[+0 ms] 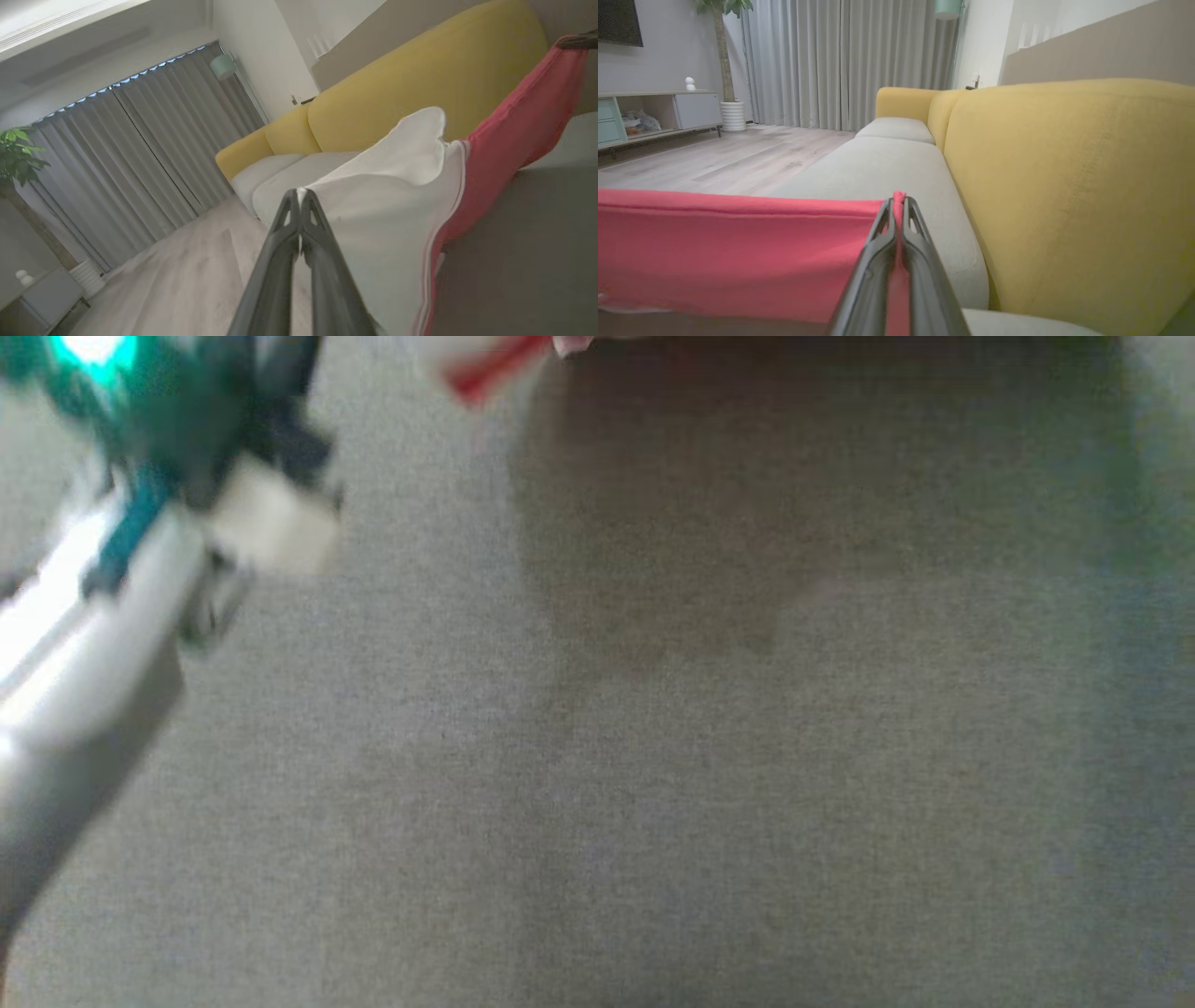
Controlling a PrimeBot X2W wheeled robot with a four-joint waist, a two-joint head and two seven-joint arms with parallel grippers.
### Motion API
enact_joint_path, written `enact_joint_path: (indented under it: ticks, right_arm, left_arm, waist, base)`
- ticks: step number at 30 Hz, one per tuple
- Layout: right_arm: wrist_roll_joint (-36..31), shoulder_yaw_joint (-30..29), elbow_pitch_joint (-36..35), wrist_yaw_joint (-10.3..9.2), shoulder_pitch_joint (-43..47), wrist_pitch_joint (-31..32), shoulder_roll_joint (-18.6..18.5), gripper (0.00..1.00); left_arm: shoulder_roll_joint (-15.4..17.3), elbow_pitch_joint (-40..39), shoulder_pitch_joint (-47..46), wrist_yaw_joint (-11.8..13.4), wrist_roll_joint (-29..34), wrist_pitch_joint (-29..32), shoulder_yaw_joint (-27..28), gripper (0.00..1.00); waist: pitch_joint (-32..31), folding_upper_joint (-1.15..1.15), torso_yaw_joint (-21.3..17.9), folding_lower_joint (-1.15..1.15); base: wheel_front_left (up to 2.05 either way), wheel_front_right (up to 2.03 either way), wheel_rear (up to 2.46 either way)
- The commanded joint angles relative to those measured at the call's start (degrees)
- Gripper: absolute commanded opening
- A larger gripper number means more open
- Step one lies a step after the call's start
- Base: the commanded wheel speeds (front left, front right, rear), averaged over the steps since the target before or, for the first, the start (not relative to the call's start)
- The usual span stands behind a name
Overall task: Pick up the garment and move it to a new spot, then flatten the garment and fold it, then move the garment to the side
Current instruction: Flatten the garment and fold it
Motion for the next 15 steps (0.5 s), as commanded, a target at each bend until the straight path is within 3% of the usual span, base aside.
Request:
enact_joint_path:
  ticks: [1,8,15]
  right_arm:
    - [0.6,-0.4,-2.5,-0.05,2.5,-0.3,-0.3,0.00]
    - [0.7,-1.0,-7.2,-0.05,19.8,-0.3,2.2,0.00]
    - [0.2,-3.7,-11.9,-0.05,32.1,-0.3,4.3,0.00]
  left_arm:
    - [3.8,-2.5,0.9,0.9,-0.6,-0.2,3.4,0.00]
    - [9.5,-12.4,24.1,4.3,-6.2,-0.2,1.6,0.00]
    - [11.7,-21.5,39.1,8.8,-9.5,1.8,-2.7,0.00]
  waist:
    - [-2.7,0.00,-0.3,0.01]
    - [-8.8,0.00,-3.0,0.01]
    - [-10.8,0.00,-4.7,0.01]
  base:
    - [0.00,0.00,0.00]
    - [0.00,0.00,0.00]
    - [0.00,0.00,0.00]
